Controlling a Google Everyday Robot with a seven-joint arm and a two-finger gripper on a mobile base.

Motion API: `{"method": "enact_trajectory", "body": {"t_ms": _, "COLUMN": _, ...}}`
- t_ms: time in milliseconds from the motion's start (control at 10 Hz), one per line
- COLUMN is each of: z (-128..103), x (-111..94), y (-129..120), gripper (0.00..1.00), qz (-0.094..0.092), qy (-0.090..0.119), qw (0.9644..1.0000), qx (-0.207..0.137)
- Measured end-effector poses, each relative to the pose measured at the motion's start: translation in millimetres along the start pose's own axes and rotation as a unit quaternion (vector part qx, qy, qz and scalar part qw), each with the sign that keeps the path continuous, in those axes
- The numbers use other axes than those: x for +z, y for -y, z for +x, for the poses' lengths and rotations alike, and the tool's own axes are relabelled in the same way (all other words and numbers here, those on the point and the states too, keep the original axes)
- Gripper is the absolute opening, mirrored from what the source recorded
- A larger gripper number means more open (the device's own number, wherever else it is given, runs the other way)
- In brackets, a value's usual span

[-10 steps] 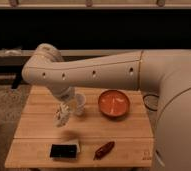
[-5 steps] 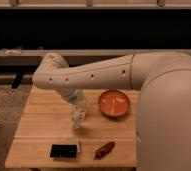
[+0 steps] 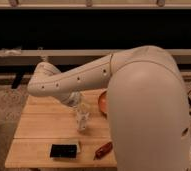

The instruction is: Stand the bottle upright

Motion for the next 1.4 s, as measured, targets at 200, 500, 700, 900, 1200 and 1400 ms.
{"method": "enact_trajectory", "body": {"t_ms": 200, "z": 11, "x": -5, "y": 5, "gripper": 0.0, "qz": -0.008, "qy": 0.009, "qw": 0.9999, "qx": -0.001}}
{"method": "enact_trajectory", "body": {"t_ms": 500, "z": 37, "x": 5, "y": 15, "gripper": 0.0, "qz": -0.01, "qy": 0.023, "qw": 0.9997, "qx": -0.002}}
{"method": "enact_trajectory", "body": {"t_ms": 700, "z": 41, "x": 12, "y": 15, "gripper": 0.05, "qz": -0.011, "qy": 0.037, "qw": 0.9993, "qx": 0.003}}
{"method": "enact_trajectory", "body": {"t_ms": 900, "z": 43, "x": 11, "y": 15, "gripper": 0.22, "qz": -0.01, "qy": 0.034, "qw": 0.9994, "qx": 0.002}}
{"method": "enact_trajectory", "body": {"t_ms": 1200, "z": 43, "x": 11, "y": 16, "gripper": 0.54, "qz": -0.01, "qy": 0.033, "qw": 0.9994, "qx": 0.001}}
{"method": "enact_trajectory", "body": {"t_ms": 1400, "z": 42, "x": 10, "y": 15, "gripper": 0.73, "qz": -0.011, "qy": 0.034, "qw": 0.9993, "qx": 0.002}}
